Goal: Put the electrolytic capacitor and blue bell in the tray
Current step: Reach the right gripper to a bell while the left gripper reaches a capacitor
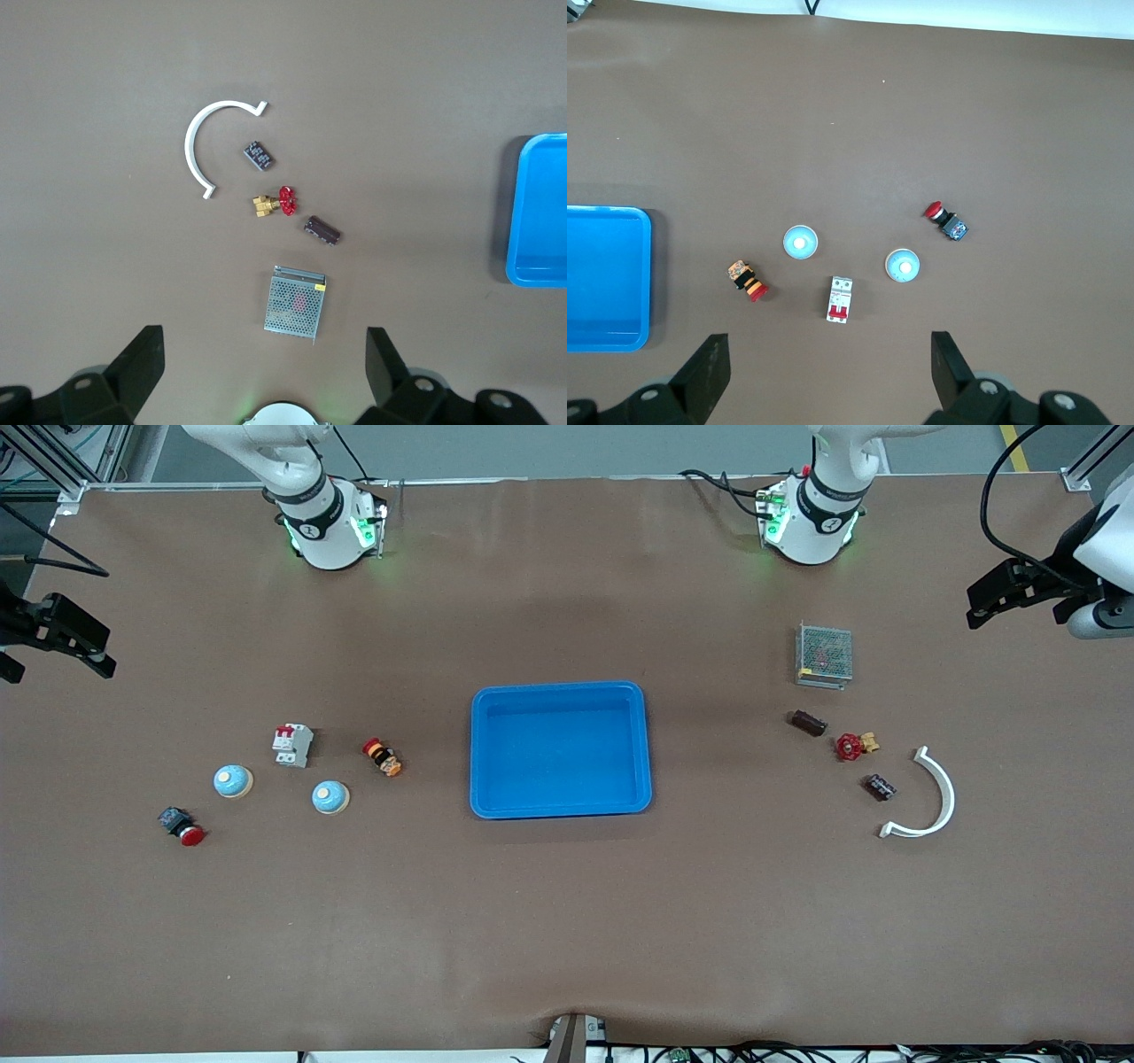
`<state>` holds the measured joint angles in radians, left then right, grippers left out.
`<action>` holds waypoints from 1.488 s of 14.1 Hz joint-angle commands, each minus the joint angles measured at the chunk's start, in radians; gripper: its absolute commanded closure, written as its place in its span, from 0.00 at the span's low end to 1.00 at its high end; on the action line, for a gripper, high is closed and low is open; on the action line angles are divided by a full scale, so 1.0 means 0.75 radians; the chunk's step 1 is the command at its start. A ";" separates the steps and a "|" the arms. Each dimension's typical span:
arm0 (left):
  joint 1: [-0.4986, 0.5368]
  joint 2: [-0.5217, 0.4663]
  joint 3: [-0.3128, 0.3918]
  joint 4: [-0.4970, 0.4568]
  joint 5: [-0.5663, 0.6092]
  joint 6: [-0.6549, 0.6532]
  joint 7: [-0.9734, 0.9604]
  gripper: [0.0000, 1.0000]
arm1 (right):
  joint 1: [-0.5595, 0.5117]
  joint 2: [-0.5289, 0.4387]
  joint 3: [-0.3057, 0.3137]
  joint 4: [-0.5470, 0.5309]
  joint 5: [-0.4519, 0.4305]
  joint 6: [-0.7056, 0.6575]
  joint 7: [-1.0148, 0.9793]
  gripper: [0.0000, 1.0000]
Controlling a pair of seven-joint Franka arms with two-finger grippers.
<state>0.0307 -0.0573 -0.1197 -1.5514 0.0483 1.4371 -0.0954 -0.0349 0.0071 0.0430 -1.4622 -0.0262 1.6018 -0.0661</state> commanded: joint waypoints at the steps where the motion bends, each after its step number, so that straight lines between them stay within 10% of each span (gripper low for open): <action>1: 0.008 -0.018 -0.014 0.005 -0.009 -0.024 -0.008 0.00 | 0.001 0.015 -0.002 0.033 0.004 -0.015 -0.012 0.00; 9: 0.012 0.017 -0.014 -0.058 -0.007 -0.006 -0.093 0.00 | 0.006 0.019 -0.004 0.023 0.004 -0.017 -0.016 0.00; 21: 0.012 -0.061 -0.061 -0.619 -0.095 0.421 -0.629 0.00 | 0.057 0.465 -0.004 -0.012 0.121 0.294 -0.129 0.00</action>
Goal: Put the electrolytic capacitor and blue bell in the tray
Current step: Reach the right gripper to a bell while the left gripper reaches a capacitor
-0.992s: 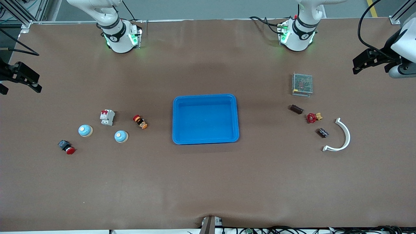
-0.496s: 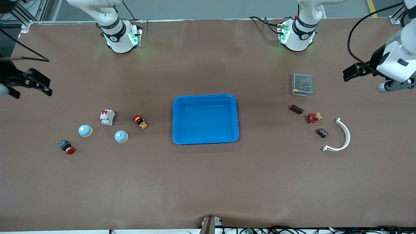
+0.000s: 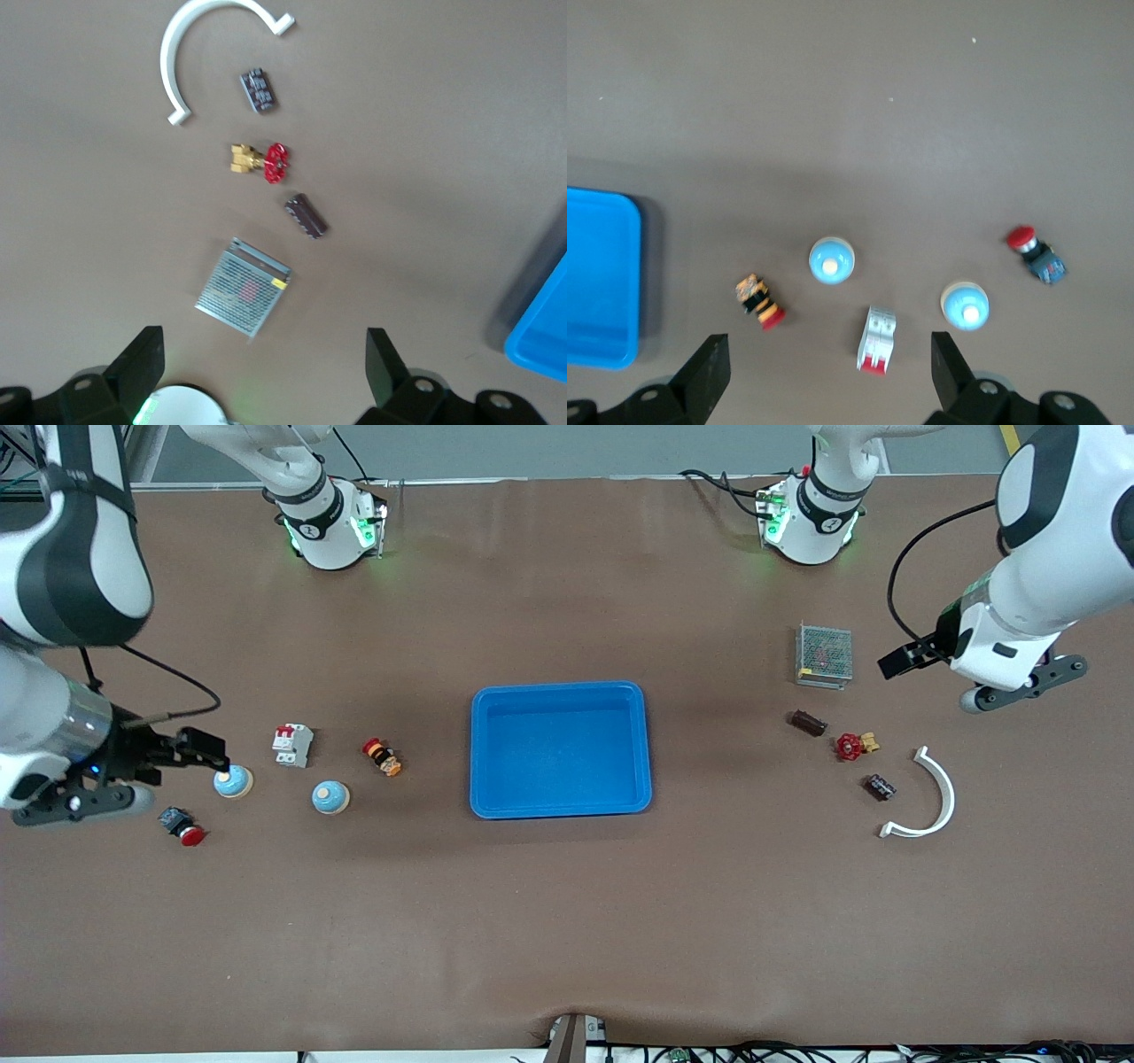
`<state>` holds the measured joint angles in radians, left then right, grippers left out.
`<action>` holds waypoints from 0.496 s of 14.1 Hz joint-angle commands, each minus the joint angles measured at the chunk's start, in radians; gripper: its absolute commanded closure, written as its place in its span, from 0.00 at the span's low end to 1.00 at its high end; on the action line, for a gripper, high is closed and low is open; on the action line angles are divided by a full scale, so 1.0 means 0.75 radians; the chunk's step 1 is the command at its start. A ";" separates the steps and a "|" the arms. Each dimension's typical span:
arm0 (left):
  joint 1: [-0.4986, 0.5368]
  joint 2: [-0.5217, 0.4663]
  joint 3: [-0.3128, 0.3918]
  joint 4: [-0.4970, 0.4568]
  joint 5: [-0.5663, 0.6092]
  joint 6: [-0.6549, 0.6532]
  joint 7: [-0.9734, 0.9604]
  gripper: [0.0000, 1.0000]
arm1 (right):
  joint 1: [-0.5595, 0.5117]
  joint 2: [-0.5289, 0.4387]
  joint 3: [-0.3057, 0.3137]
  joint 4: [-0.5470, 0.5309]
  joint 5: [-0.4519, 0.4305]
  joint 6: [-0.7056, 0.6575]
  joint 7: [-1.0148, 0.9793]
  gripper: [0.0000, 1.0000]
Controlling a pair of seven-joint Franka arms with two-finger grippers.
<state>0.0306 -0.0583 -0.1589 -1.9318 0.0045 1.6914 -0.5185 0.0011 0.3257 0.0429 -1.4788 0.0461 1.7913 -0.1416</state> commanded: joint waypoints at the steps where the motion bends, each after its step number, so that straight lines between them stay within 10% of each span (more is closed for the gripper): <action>1: 0.012 -0.057 -0.009 -0.156 -0.037 0.135 -0.098 0.00 | 0.013 0.069 -0.004 -0.012 0.024 0.102 -0.030 0.00; 7: 0.004 -0.014 -0.030 -0.443 -0.037 0.546 -0.370 0.00 | 0.043 0.146 -0.006 -0.235 0.006 0.393 -0.083 0.00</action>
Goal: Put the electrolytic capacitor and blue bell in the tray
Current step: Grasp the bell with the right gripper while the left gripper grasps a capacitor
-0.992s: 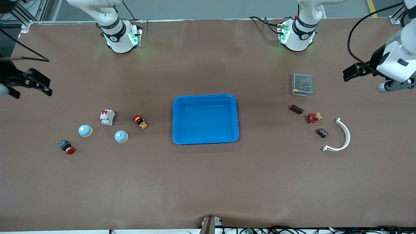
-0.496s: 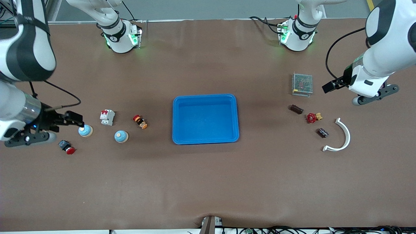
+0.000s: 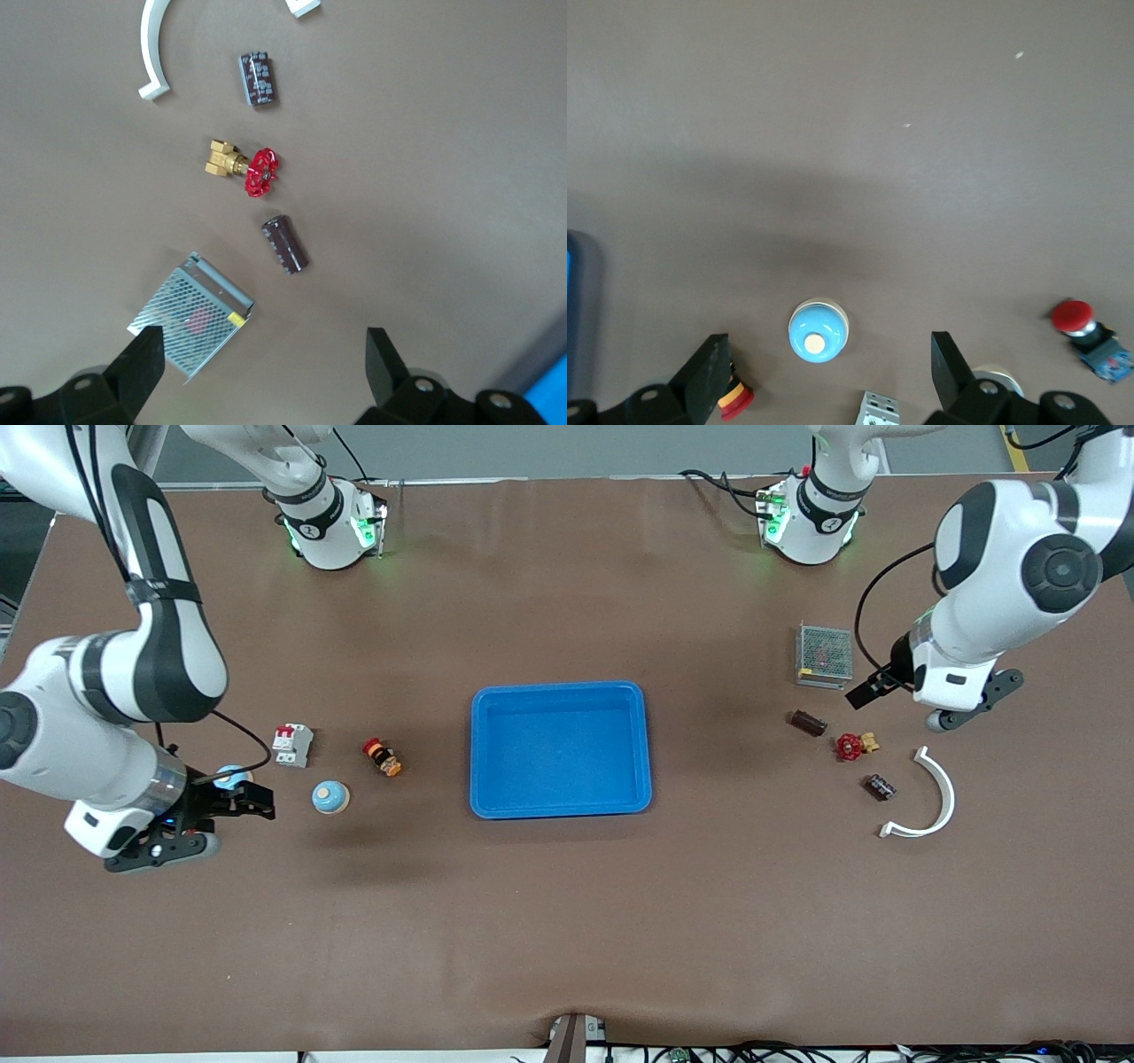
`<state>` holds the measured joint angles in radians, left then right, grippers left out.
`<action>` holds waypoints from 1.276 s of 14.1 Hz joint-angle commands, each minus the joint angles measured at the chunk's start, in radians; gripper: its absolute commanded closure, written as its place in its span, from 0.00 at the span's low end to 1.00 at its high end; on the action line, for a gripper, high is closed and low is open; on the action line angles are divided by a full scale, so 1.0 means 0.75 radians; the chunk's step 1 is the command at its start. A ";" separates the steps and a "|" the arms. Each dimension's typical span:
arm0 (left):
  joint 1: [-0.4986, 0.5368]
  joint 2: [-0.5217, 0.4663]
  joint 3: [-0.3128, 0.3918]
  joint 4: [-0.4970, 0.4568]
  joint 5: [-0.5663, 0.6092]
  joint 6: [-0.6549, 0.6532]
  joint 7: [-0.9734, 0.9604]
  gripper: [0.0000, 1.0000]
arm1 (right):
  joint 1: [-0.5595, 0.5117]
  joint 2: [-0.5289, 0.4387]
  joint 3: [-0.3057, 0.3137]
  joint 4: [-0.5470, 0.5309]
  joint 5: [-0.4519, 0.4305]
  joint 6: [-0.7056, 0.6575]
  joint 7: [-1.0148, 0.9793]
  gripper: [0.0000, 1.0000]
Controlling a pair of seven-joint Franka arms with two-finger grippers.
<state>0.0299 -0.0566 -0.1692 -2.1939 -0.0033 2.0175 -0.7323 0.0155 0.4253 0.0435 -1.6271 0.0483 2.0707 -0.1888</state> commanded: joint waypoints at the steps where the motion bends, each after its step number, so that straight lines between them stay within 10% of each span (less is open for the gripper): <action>1: 0.005 0.004 -0.018 -0.114 -0.026 0.144 -0.134 0.00 | 0.024 0.026 -0.007 -0.052 -0.001 0.023 -0.020 0.00; 9: 0.005 0.206 -0.061 -0.235 -0.024 0.502 -0.467 0.01 | 0.004 0.024 -0.007 -0.405 -0.001 0.486 -0.257 0.00; 13: 0.005 0.294 -0.061 -0.255 -0.012 0.603 -0.543 0.24 | 0.012 0.026 -0.007 -0.512 -0.003 0.602 -0.260 0.00; 18: 0.013 0.362 -0.055 -0.280 -0.008 0.666 -0.570 0.28 | 0.041 0.026 -0.007 -0.571 -0.001 0.649 -0.255 0.00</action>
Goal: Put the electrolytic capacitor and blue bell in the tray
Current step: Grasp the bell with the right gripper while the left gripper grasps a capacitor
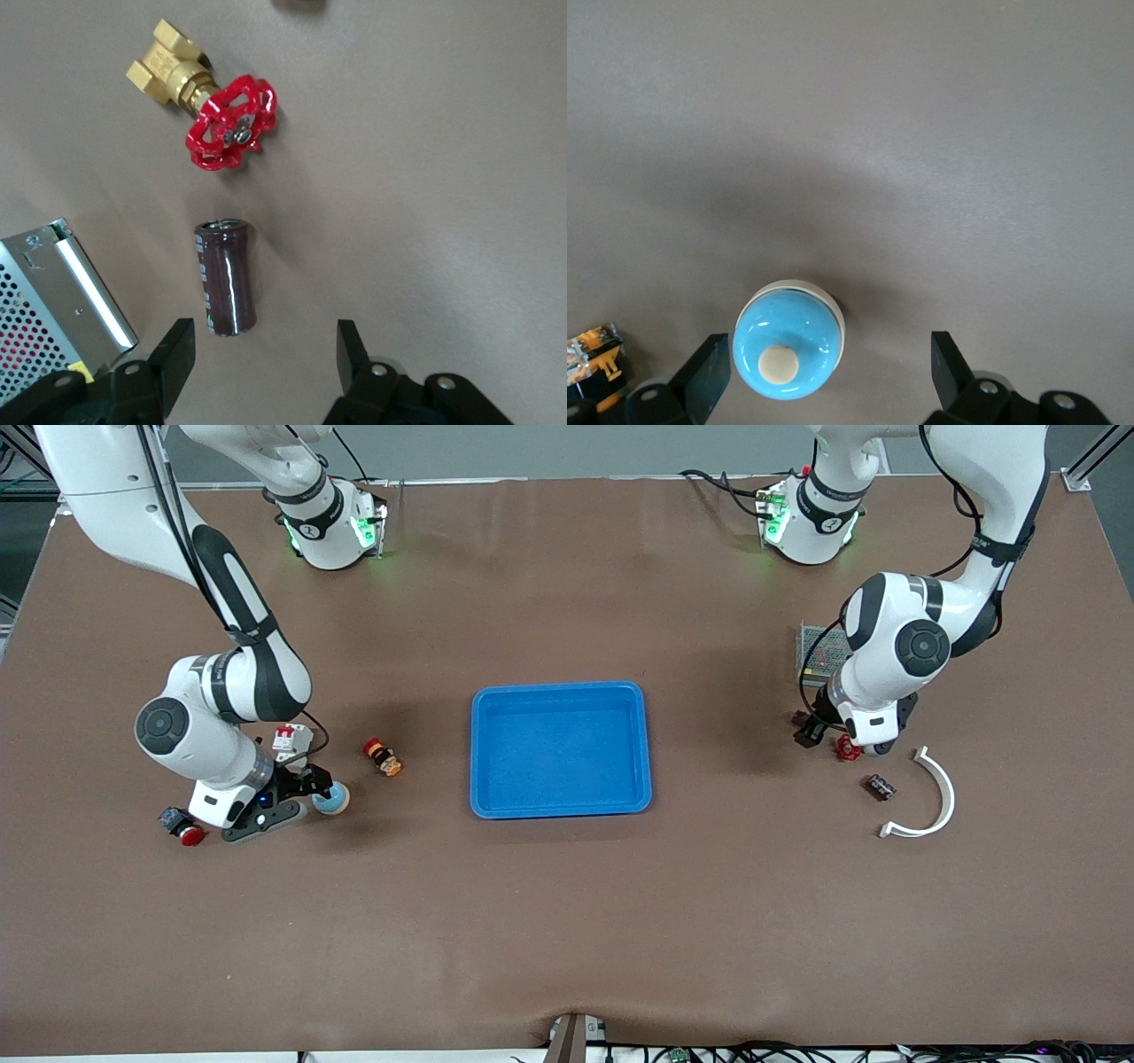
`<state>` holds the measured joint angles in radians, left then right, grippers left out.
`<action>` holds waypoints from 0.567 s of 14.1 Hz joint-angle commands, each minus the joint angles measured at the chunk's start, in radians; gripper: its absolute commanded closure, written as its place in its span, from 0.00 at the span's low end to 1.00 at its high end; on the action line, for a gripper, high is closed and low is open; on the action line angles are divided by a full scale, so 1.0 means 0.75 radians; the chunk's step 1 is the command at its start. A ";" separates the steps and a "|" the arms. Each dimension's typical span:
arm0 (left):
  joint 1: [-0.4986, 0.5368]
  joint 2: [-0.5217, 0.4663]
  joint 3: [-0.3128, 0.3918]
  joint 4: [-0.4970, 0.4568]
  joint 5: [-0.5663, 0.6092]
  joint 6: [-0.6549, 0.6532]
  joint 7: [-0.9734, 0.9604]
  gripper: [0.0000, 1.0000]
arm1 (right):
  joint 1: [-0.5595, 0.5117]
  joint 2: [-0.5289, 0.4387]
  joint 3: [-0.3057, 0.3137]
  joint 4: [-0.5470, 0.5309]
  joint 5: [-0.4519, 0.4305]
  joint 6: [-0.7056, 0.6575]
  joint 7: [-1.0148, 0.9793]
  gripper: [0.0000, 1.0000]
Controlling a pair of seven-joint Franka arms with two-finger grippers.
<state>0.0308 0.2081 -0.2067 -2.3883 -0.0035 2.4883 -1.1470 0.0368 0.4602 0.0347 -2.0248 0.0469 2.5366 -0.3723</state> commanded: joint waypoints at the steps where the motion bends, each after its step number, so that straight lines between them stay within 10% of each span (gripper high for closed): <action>1: 0.012 0.023 -0.001 -0.023 -0.006 0.041 -0.017 0.28 | 0.018 -0.018 0.005 -0.041 0.001 0.029 -0.009 0.00; 8: 0.069 0.062 0.002 -0.037 0.129 0.041 -0.019 0.30 | 0.053 0.037 0.003 -0.037 -0.001 0.044 -0.013 0.00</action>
<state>0.0539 0.2482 -0.2028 -2.4040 0.0473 2.4992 -1.1472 0.0641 0.4755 0.0376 -2.0420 0.0468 2.5474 -0.3730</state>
